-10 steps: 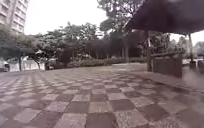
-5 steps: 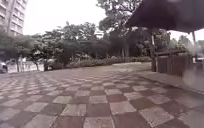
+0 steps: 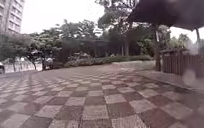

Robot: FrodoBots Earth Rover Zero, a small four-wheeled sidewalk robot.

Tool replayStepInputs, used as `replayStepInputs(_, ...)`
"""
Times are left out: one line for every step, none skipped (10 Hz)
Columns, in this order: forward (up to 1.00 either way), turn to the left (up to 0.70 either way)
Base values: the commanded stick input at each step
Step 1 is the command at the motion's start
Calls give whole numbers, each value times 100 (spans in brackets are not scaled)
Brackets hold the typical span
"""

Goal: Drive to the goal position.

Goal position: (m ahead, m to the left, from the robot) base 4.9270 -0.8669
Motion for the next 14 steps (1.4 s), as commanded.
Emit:
replayStepInputs(100, 0)
replayStepInputs(100, 0)
replayStepInputs(100, 0)
replayStepInputs(100, 0)
replayStepInputs(100, 0)
replayStepInputs(100, 0)
replayStepInputs(100, 0)
replayStepInputs(100, 0)
replayStepInputs(100, 0)
replayStepInputs(100, 0)
replayStepInputs(100, 0)
replayStepInputs(100, 0)
replayStepInputs(100, 0)
replayStepInputs(100, 0)
